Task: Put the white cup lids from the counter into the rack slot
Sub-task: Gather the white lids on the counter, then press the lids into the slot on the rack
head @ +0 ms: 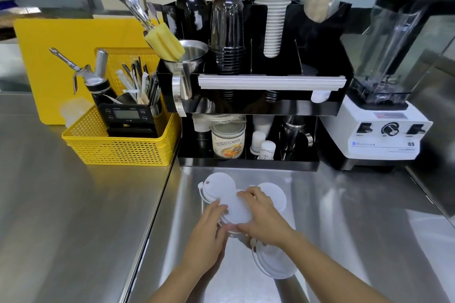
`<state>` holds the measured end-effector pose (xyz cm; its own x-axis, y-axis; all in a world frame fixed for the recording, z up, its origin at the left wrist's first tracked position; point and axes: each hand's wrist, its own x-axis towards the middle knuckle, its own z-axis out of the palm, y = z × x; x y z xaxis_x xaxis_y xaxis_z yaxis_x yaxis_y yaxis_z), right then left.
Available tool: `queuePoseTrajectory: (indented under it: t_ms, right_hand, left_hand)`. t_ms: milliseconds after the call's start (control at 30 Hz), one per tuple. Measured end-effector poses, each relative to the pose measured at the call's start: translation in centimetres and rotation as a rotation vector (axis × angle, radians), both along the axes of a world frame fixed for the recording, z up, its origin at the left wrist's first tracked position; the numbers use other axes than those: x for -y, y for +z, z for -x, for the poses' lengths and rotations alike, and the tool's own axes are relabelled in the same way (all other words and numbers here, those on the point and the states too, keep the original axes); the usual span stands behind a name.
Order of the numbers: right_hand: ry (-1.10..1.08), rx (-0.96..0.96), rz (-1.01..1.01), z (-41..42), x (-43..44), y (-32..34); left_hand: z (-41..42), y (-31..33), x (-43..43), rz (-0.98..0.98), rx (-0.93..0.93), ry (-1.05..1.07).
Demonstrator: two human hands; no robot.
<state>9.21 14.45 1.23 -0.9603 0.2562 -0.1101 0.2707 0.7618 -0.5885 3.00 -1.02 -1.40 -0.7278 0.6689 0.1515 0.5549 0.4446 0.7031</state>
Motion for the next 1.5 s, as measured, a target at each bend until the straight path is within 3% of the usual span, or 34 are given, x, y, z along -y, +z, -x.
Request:
queuePoseTrajectory:
  t_ms: [300,500,633,733,867,1100,1333,1500]
  right_hand:
    - [-0.109,-0.518,-0.028,0.3,-3.0,9.8]
    - [-0.131,-0.711,-0.143,-0.4,-6.7,17.0]
    - [-0.217,-0.808,-0.326,-0.6,-9.4,20.5]
    - [-0.321,-0.854,-0.402,-0.4,-11.4,22.7]
    - [-0.414,-0.776,-0.438,1.1,-14.8,24.4]
    - [-0.363,-0.458,-0.317,3.1,-19.4,26.6]
    - [-0.278,-0.136,-0.527,6.2,-22.2,27.1]
    - [-0.188,0.077,-0.653,8.2,-22.8,25.5]
  left_hand:
    - [3.8,11.1,-4.8,-0.272,-0.191,-0.128]
    - [4.9,19.0,-8.7,-0.416,-0.372,-0.278]
    - [5.7,23.4,-11.4,-0.382,-0.424,-0.37]
    - [6.4,26.4,-13.9,-0.288,-0.571,-0.41]
    - [6.9,29.4,-17.8,-0.17,-0.684,-0.39]
    - [9.1,31.1,-23.2,0.047,-0.54,-0.37]
    - [12.3,28.6,-26.9,0.265,-0.552,-0.436]
    - [13.8,27.6,-28.2,0.325,-0.771,-0.478]
